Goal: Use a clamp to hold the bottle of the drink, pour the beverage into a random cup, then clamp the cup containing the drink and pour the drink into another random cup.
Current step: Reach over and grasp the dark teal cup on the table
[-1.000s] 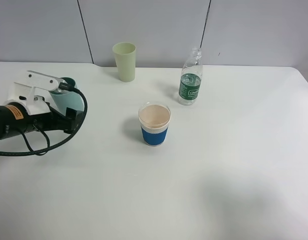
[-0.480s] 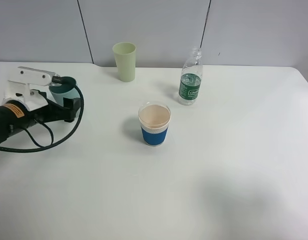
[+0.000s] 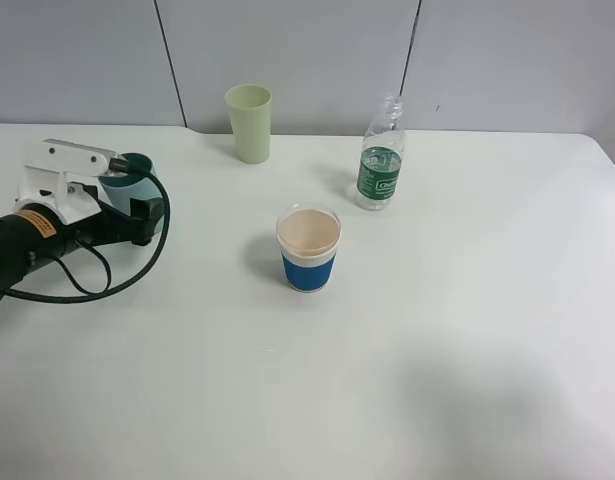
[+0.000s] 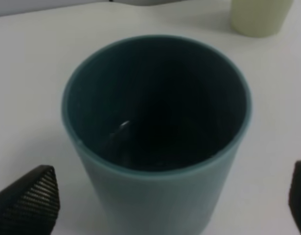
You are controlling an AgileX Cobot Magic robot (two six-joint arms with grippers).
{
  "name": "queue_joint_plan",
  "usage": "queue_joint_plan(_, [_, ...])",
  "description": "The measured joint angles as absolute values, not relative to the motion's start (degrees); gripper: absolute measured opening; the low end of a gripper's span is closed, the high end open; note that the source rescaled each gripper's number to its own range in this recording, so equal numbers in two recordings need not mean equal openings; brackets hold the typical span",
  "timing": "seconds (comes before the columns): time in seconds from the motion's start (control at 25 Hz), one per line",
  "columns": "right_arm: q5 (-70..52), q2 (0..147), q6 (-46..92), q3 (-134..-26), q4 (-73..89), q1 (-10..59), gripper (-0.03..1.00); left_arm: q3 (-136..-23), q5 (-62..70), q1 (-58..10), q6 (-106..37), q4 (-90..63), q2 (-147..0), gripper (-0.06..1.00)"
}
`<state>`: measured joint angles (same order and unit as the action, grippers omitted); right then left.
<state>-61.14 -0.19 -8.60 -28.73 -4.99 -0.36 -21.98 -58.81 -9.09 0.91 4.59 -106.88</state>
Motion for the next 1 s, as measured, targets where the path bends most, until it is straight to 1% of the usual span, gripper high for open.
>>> queue_joint_plan(0.36, [-61.14,-0.19,-8.60,-28.73,-4.99,-0.36,1.00,-27.81,-59.86,-8.97,9.76,8.97,-113.94,0.81])
queue_joint_plan(0.72, [-61.14,-0.19,-8.60,-28.73,-4.99,-0.36,1.00,-33.06,-60.21,-8.91,10.96,11.22,-119.29,0.80])
queue_joint_plan(0.76, [-61.14,-0.19,-8.60,-28.73,-4.99,-0.36,1.00,-33.14,-60.21,-8.91,10.96,11.28,-119.44,0.77])
queue_joint_plan(0.8, [-61.14,-0.19,-8.60,-28.73,-4.99,-0.36,1.00,-33.14,-60.21,-8.91,10.96,11.28,-119.44,0.68])
queue_joint_plan(0.84, [-61.14,-0.19,-8.60,-28.73,-4.99,-0.36,1.00,-33.14,-60.21,-8.91,11.02,11.28,-119.44,0.54])
queue_joint_plan(0.88, [-61.14,-0.19,-8.60,-28.73,-4.99,-0.36,1.00,-33.14,-60.21,-8.91,11.02,11.28,-119.44,0.37])
queue_joint_plan(0.92, [-61.14,-0.19,-8.60,-28.73,-4.99,-0.36,1.00,-33.14,-60.15,-8.91,10.96,11.36,-119.44,0.12])
queue_joint_plan(0.96, [-61.14,-0.19,-8.60,-28.73,-4.99,-0.36,1.00,-33.14,-59.97,-8.91,10.96,11.46,-119.44,0.00])
queue_joint_plan(1.0, [-61.14,-0.19,-8.60,-28.73,-4.99,-0.36,1.00,-33.14,-59.97,-8.91,10.96,11.62,-119.44,0.01])
